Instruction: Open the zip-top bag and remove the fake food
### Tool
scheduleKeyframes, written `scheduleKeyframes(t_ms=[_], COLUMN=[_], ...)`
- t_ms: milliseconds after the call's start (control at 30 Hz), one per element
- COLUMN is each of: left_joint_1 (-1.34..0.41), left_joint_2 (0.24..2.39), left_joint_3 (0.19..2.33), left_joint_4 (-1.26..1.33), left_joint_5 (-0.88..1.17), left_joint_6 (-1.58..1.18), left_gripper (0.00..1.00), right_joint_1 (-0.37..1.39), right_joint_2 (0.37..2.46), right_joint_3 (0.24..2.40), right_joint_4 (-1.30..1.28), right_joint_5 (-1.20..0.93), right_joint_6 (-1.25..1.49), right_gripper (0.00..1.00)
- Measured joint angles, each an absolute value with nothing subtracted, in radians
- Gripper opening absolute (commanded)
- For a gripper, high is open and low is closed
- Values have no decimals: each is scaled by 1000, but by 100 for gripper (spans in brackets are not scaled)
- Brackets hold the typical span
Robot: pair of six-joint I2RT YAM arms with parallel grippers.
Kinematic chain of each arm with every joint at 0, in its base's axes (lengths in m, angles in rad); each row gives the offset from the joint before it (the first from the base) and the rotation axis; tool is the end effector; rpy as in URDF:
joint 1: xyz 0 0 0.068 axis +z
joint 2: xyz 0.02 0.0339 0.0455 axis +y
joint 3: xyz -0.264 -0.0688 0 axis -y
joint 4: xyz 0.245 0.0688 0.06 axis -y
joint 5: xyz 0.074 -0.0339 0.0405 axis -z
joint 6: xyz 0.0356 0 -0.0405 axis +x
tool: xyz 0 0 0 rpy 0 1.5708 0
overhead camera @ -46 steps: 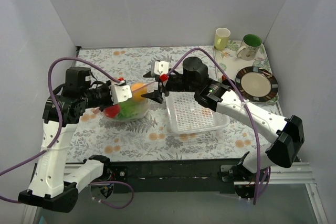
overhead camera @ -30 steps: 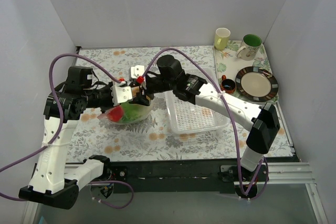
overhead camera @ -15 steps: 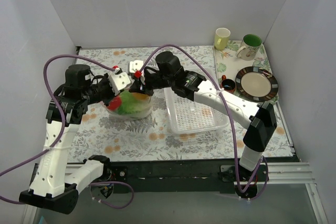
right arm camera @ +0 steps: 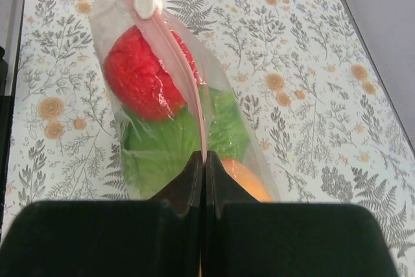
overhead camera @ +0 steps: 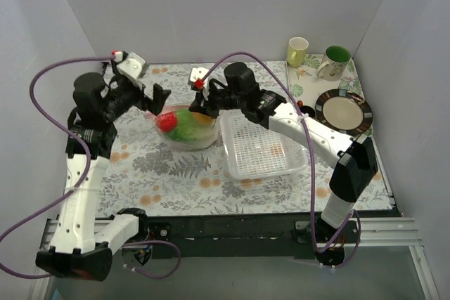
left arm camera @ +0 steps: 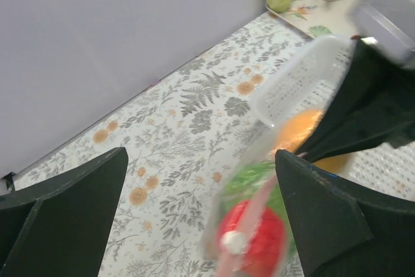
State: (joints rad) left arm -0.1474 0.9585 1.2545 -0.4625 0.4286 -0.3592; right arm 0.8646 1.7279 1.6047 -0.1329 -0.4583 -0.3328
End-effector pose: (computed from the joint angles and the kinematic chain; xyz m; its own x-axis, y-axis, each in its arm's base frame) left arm 0.1858 -0.0425 0.4408 -0.3429 -0.2723 -0.8990 0.4470 0.7945 -0.4111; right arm 0.2569 0.3254 0.3769 0.1583 -0.2659 -0.9509 -0.9611 0.1793 -0.2101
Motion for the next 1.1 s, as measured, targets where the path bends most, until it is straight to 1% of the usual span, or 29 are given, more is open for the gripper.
scheduleKeyframes(t_ms=[100, 200, 267, 367, 433, 533, 600, 633, 767, 967, 1033, 1100], left_joint_1=[45, 262, 394, 489, 500, 495, 492, 492, 491, 492, 492, 491], left_joint_2=[1074, 1202, 1291, 1376, 1402, 1369, 1307, 1276, 1235, 1256, 1256, 1256], left_joint_3=[1361, 1465, 1525, 1566, 1561, 1494, 1399, 1361, 1321, 1238, 1207, 1201], left_joint_4=[-472, -536, -623, -820, -1003, -1062, -1007, -971, -843, -746, -748, -748], left_joint_5=[573, 781, 936, 1094, 1189, 1283, 1346, 1371, 1435, 1464, 1464, 1464], left_joint_6=[-405, -404, -349, -179, -17, 58, 16, -17, -124, -168, -150, -131], left_gripper=[98, 98, 98, 98, 98, 95, 91, 85, 80, 78, 74, 74], right_joint_1=[818, 778, 760, 749, 748, 749, 751, 751, 751, 751, 750, 750], right_joint_2=[1694, 1660, 1646, 1641, 1642, 1642, 1642, 1642, 1643, 1653, 1655, 1655], right_joint_3=[1556, 1518, 1502, 1490, 1490, 1490, 1490, 1491, 1504, 1572, 1591, 1601], right_joint_4=[-109, -91, -76, -46, -44, -43, -43, -43, -55, -84, -92, -99], right_joint_5=[-469, -477, -481, -487, -494, -511, -524, -528, -533, -536, -543, -553], right_joint_6=[-313, -290, -278, -256, -242, -227, -214, -210, -192, -181, -176, -167], right_gripper=[1, 1, 1, 1, 1, 1, 1, 1, 1, 1, 1, 1])
